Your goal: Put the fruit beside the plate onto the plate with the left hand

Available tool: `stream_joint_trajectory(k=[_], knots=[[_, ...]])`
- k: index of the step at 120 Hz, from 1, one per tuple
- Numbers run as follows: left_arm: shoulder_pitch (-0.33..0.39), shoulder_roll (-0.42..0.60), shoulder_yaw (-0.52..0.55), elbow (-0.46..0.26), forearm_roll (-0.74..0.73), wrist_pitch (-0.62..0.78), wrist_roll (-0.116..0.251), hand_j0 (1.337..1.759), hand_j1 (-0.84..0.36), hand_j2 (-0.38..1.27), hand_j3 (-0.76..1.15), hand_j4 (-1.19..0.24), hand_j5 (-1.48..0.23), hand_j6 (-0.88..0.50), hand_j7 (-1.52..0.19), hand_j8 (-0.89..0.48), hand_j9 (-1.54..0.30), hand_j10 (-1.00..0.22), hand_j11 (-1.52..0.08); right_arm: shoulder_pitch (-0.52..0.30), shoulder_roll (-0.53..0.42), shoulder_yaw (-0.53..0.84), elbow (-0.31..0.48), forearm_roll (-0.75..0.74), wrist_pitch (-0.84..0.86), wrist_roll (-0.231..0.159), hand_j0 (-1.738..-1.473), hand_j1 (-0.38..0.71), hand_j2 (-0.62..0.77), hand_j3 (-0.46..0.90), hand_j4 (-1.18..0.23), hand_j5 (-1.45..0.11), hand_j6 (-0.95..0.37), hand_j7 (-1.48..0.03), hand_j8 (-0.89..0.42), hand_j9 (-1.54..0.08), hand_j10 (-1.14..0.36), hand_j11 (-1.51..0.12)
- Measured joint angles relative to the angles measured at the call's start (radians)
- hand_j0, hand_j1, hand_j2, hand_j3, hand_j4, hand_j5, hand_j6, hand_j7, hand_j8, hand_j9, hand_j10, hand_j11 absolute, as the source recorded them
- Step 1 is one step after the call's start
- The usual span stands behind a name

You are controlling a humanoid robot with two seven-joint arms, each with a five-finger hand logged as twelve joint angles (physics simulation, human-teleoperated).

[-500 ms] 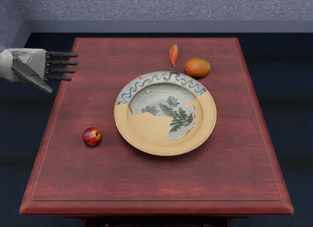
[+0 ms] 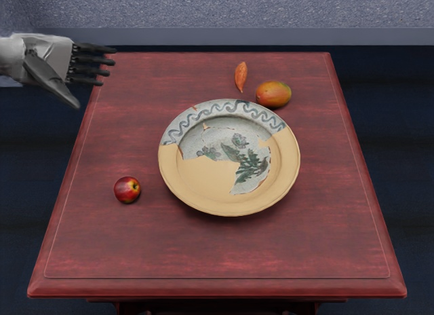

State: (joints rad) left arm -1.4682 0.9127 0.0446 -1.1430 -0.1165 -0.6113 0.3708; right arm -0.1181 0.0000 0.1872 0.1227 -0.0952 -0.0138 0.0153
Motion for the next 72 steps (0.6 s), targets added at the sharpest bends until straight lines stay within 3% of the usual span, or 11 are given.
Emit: stream_joint_trajectory(k=[14, 20, 29, 35, 40, 46, 57, 64, 72], knots=[[-0.215, -0.345, 0.483, 0.052, 0.015, 0.000, -0.098, 1.658, 0.33, 0.00, 0.00, -0.01, -0.02, -0.01, -0.02, -0.01, -0.02, -0.01, -0.02, 0.000, 0.000, 0.000, 0.000, 0.000, 0.000, 0.000, -1.658, -0.35, 0.00, 0.00, 0.00, 0.00, 0.00, 0.00, 0.00, 0.00, 0.00, 0.00], [-0.310, -0.433, 0.681, 0.049, 0.017, 0.000, -0.179, 1.658, 0.33, 0.00, 0.00, -0.01, -0.02, -0.01, -0.02, -0.01, -0.02, -0.01, -0.02, 0.000, 0.000, 0.000, 0.000, 0.000, 0.000, 0.000, -1.658, -0.35, 0.00, 0.00, 0.00, 0.00, 0.00, 0.00, 0.00, 0.00, 0.00, 0.00], [-0.490, -0.504, 0.989, -0.064, 0.018, 0.000, -0.328, 1.658, 0.33, 0.00, 0.00, -0.01, -0.02, -0.01, -0.02, -0.01, -0.02, -0.01, -0.02, 0.000, 0.000, 0.000, 0.000, 0.000, 0.000, 0.000, -1.658, -0.35, 0.00, 0.00, 0.00, 0.00, 0.00, 0.00, 0.00, 0.00, 0.00, 0.00], [-0.611, -0.572, 1.194, -0.136, 0.016, 0.000, -0.383, 1.658, 0.33, 0.00, 0.00, -0.01, -0.02, -0.01, -0.02, -0.01, -0.02, -0.01, -0.02, 0.000, 0.000, 0.000, 0.000, 0.000, 0.000, 0.000, -1.658, -0.35, 0.00, 0.00, 0.00, 0.00, 0.00, 0.00, 0.00, 0.00, 0.00, 0.00], [-0.715, -0.592, 1.338, -0.212, 0.006, 0.000, -0.407, 1.658, 0.33, 0.00, 0.00, -0.01, -0.02, -0.01, -0.02, -0.01, -0.02, -0.01, -0.02, 0.000, 0.000, 0.000, 0.000, 0.000, 0.000, 0.000, -1.658, -0.35, 0.00, 0.00, 0.00, 0.00, 0.00, 0.00, 0.00, 0.00, 0.00, 0.00], [-0.843, -0.616, 1.449, -0.307, -0.040, 0.005, -0.377, 1.658, 0.33, 0.00, 0.00, -0.01, -0.02, -0.01, -0.02, -0.01, -0.02, -0.01, -0.02, 0.000, 0.000, 0.000, 0.000, 0.000, 0.000, 0.000, -1.658, -0.35, 0.00, 0.00, 0.00, 0.00, 0.00, 0.00, 0.00, 0.00, 0.00, 0.00], [-1.075, -0.659, 1.542, -0.443, -0.154, 0.099, -0.247, 1.658, 0.33, 0.00, 0.00, -0.01, -0.02, -0.01, -0.02, -0.01, -0.02, -0.01, -0.02, 0.000, 0.000, 0.000, 0.000, 0.000, 0.000, 0.000, -1.658, -0.35, 0.00, 0.00, 0.00, 0.00, 0.00, 0.00, 0.00, 0.00, 0.00, 0.00], [-1.078, -0.676, 1.545, -0.500, -0.197, 0.196, -0.188, 1.658, 0.33, 0.00, 0.00, -0.01, -0.02, -0.01, -0.02, -0.01, -0.02, -0.01, -0.02, 0.000, 0.000, 0.000, 0.000, 0.000, 0.000, 0.000, -1.658, -0.35, 0.00, 0.00, 0.00, 0.00, 0.00, 0.00, 0.00, 0.00, 0.00, 0.00], [-1.002, -0.713, 1.499, -0.532, -0.225, 0.351, -0.160, 1.658, 0.33, 0.00, 0.00, -0.01, -0.02, -0.01, -0.02, -0.01, -0.02, -0.01, -0.02, 0.000, 0.000, 0.000, 0.000, 0.000, 0.000, 0.000, -1.658, -0.35, 0.00, 0.00, 0.00, 0.00, 0.00, 0.00, 0.00, 0.00, 0.00, 0.00]])
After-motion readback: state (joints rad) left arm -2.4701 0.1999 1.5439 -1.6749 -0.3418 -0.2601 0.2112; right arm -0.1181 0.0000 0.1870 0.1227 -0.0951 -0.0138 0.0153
